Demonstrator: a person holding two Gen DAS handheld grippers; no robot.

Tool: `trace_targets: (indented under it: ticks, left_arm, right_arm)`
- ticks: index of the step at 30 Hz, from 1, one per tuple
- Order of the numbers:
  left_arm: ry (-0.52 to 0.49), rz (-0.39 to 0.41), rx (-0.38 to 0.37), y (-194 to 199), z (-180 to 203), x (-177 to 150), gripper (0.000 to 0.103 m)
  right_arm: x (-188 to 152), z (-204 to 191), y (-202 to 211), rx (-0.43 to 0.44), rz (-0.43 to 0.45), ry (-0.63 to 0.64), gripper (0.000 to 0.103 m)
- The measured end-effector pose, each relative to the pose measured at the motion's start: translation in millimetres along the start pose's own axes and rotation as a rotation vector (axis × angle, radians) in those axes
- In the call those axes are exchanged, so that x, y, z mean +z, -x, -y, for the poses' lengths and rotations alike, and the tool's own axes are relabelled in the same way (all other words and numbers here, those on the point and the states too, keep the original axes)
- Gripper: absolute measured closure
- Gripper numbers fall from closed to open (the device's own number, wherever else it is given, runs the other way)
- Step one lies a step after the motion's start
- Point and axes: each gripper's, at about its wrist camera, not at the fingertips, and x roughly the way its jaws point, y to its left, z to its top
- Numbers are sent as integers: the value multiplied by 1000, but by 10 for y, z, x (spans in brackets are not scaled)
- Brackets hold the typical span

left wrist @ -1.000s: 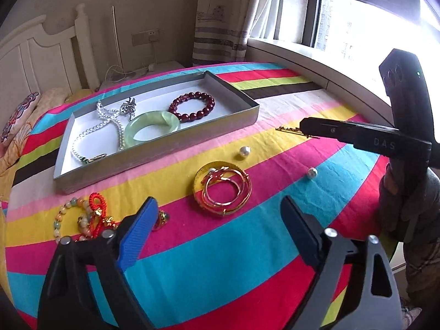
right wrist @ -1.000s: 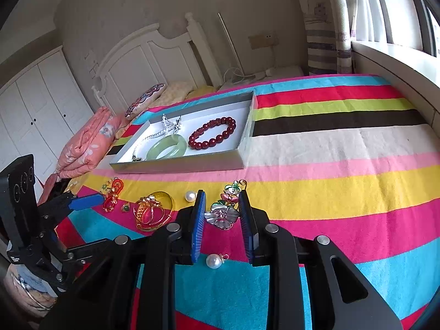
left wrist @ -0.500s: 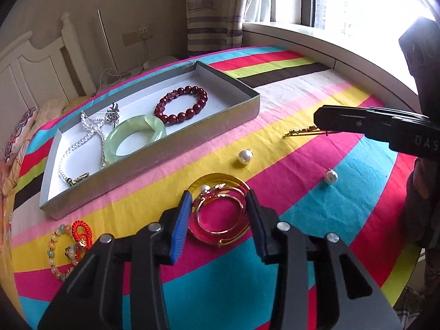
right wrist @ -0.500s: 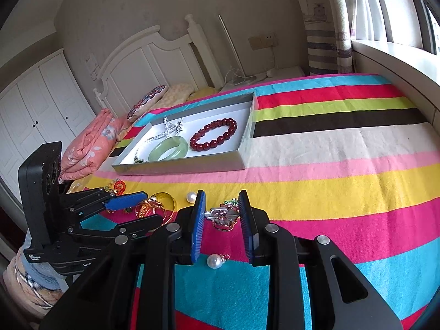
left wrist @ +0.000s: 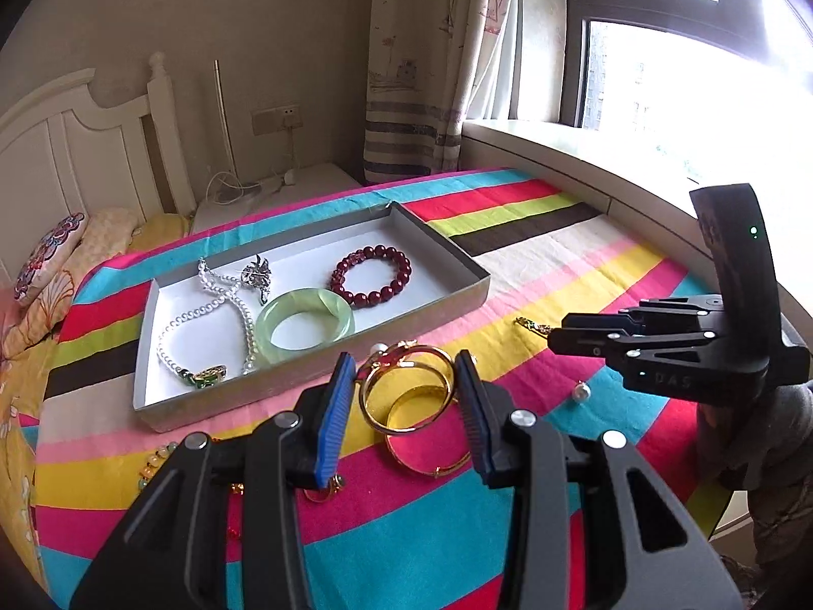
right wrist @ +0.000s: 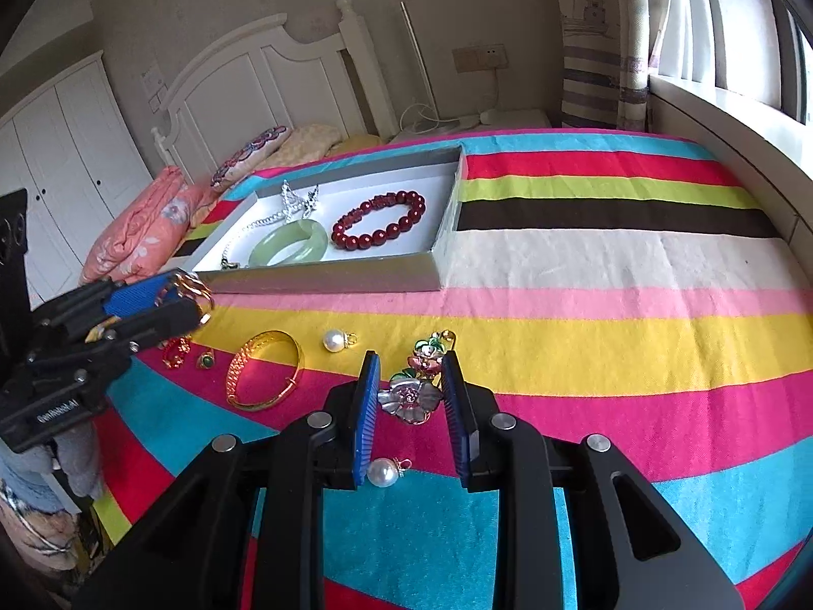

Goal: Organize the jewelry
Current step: 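Close the left tool on the gold bangles while the right closes on the flower brooch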

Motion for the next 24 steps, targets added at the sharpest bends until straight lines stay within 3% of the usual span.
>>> trace_targets:
  ticks: [6, 10, 13, 15, 16, 18, 21, 24]
  left_arm:
    - [10, -5, -7, 30, -7, -84, 64]
    - [24, -15, -11, 33, -11, -167, 64]
    - [43, -15, -18, 58, -39, -226, 64]
    - [51, -16, -19, 74, -65, -253, 64]
    - [55, -16, -17, 86, -79, -266, 63]
    - [68, -14, -16, 110, -128, -279, 64]
    - [99, -6, -20, 146, -207, -282, 63]
    - [127, 1, -21, 168, -283, -287, 63]
  right_arm:
    - [2, -44, -128, -70, -64, 17, 77]
    - [-7, -49, -205, -95, -105, 26, 65]
    - [-20, -138, -226, -136, -112, 75, 65]
    - [-40, -224, -252, -185, -120, 123, 67]
    - [-43, -256, -253, -212, -117, 141, 79]
    - [-62, -309, -256, -226, -115, 173, 80]
    - [-47, -228, -205, -166, -98, 133, 81]
    - [-22, -23, -73, -7, -48, 33, 81]
